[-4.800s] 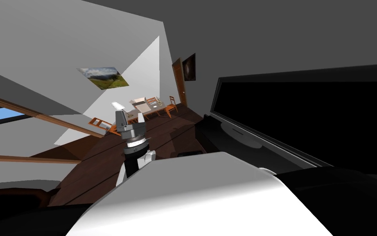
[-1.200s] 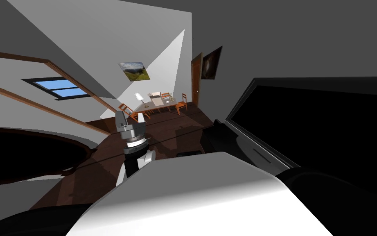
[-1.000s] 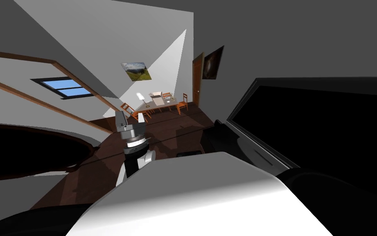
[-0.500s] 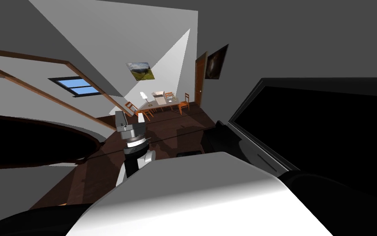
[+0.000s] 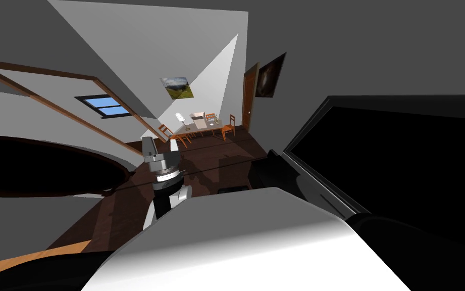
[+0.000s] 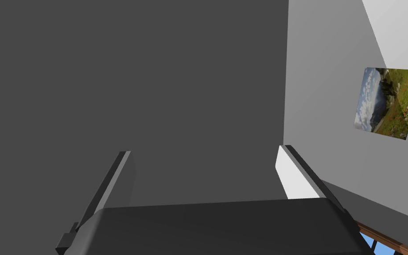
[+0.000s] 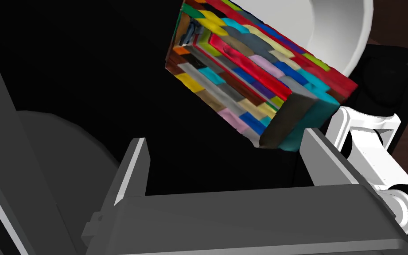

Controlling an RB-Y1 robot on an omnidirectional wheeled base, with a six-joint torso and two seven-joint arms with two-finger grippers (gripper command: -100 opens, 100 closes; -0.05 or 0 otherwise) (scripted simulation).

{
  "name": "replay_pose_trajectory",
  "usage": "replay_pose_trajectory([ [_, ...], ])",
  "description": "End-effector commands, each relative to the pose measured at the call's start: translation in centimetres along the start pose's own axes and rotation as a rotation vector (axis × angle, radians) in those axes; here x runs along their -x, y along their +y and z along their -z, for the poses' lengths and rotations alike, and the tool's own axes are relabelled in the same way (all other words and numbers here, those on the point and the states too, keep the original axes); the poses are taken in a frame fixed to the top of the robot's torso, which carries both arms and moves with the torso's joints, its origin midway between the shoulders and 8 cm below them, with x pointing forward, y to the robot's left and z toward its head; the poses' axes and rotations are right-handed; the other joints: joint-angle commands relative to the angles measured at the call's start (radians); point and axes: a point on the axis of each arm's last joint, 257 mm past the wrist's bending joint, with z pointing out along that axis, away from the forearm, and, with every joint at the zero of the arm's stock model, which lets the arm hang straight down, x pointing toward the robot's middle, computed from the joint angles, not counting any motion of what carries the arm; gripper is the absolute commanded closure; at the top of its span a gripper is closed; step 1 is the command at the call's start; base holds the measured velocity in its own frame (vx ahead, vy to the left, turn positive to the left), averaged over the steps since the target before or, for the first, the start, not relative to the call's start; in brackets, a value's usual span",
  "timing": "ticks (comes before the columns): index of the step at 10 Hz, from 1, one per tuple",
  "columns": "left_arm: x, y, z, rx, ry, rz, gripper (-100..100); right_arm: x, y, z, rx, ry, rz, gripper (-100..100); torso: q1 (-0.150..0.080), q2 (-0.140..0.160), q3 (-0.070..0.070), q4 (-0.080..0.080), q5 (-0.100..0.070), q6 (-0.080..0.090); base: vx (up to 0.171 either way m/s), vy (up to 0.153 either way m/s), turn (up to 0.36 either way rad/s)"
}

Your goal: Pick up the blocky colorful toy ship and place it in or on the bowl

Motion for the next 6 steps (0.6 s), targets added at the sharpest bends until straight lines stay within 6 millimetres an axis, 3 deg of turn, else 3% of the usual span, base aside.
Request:
replay_pose_trajectory([
  [1, 0.0, 0.0, 0.0, 0.0, 0.0, 0.0, 0, 0.0, 0.0, 0.0, 0.0, 0.0, 0.0, 0, 0.0, 0.0, 0.0, 0.0, 0.0, 0.0, 0.0, 0.0, 0.0],
  [6, 0.0, 0.0, 0.0, 0.0, 0.0, 0.0, 0, 0.01, 0.0, -0.01, 0.0, 0.0, 0.0, 0, 0.001, 0.0, 0.0, 0.0, 0.0, 0.0, 0.0, 0.0, 0.0],
])
